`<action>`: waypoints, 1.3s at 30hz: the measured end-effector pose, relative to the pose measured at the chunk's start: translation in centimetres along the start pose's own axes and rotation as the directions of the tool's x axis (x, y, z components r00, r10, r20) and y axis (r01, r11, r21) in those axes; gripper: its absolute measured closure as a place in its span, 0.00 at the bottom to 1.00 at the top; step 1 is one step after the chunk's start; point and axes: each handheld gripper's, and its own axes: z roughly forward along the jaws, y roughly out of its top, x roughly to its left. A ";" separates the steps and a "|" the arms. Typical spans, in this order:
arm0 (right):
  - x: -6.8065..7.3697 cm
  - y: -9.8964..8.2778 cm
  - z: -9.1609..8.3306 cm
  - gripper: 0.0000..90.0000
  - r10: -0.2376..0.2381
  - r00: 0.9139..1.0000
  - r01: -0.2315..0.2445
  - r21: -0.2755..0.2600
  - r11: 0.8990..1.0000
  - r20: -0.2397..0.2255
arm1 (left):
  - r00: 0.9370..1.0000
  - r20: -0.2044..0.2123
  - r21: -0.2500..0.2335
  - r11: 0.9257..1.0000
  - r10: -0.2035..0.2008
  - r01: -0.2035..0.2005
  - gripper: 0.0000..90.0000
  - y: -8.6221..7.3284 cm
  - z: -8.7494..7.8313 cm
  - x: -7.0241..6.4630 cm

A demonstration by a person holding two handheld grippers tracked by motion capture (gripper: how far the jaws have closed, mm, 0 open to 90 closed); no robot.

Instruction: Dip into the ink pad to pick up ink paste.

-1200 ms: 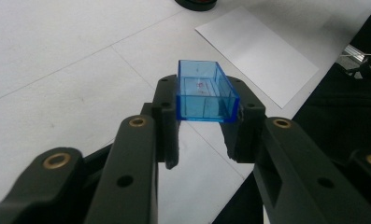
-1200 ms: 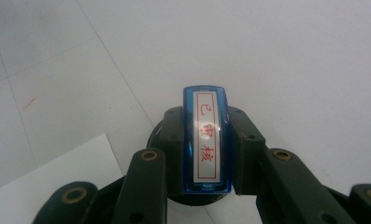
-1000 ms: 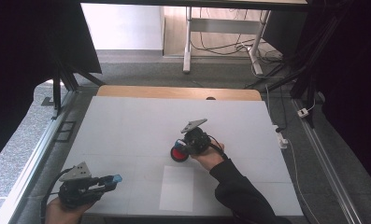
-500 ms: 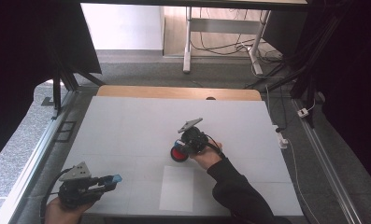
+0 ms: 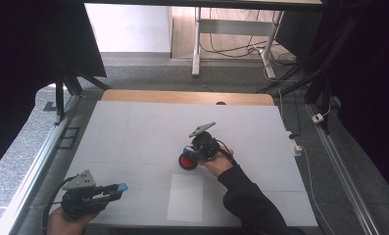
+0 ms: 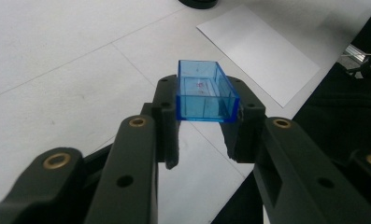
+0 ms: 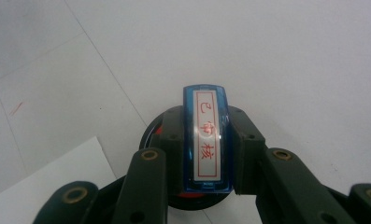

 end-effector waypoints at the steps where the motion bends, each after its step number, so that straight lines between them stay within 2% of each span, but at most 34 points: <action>1: 0.0 0.0 0.0 0.79 -0.004 1.000 0.004 0.001 1.000 0.004 | 1.000 0.000 0.000 1.000 -0.002 0.002 0.76 0.0 0.0 0.0; 5: 0.5 0.2 0.0 0.79 -0.027 0.999 0.027 0.009 1.000 0.027 | 1.000 0.000 0.003 1.000 -0.001 0.001 0.76 0.0 0.0 0.0; 6: 1.0 0.3 0.1 0.79 -0.053 0.997 0.051 0.022 0.998 0.054 | 1.000 0.000 0.004 1.000 -0.001 0.001 0.76 0.0 0.0 0.0; 9: 1.6 0.4 0.1 0.79 -0.097 0.992 0.094 0.037 0.995 0.087 | 1.000 0.001 0.005 1.000 0.000 0.000 0.76 0.0 0.0 0.0; 12: 1.8 0.4 0.2 0.79 -0.097 0.990 0.093 0.037 0.995 0.100 | 1.000 0.001 0.006 1.000 0.001 -0.001 0.76 0.0 0.1 0.0; 19: 1.1 0.1 -0.1 0.79 -0.049 0.997 0.048 0.009 0.999 0.059 | 1.000 0.001 0.006 1.000 -0.001 0.001 0.76 0.0 0.1 0.0; 23: 1.0 0.1 -0.3 0.79 -0.036 0.998 0.036 -0.004 0.999 0.060 | 1.000 0.001 0.006 1.000 -0.001 0.001 0.76 0.0 0.0 0.0; 25: 0.9 0.3 -1.0 0.79 -0.026 0.999 0.028 -0.038 0.999 0.048 | 1.000 0.000 0.005 1.000 -0.002 0.002 0.76 0.0 0.1 0.0; 29: 1.0 0.5 -1.6 0.79 -0.015 1.000 0.016 -0.055 0.998 0.026 | 1.000 -0.001 0.005 1.000 -0.002 0.002 0.76 0.0 0.0 0.0; 39: 1.1 0.2 -0.7 0.79 -0.016 1.000 0.016 -0.024 1.000 -0.003 | 1.000 -0.001 0.005 1.000 -0.003 0.003 0.76 0.0 0.1 0.0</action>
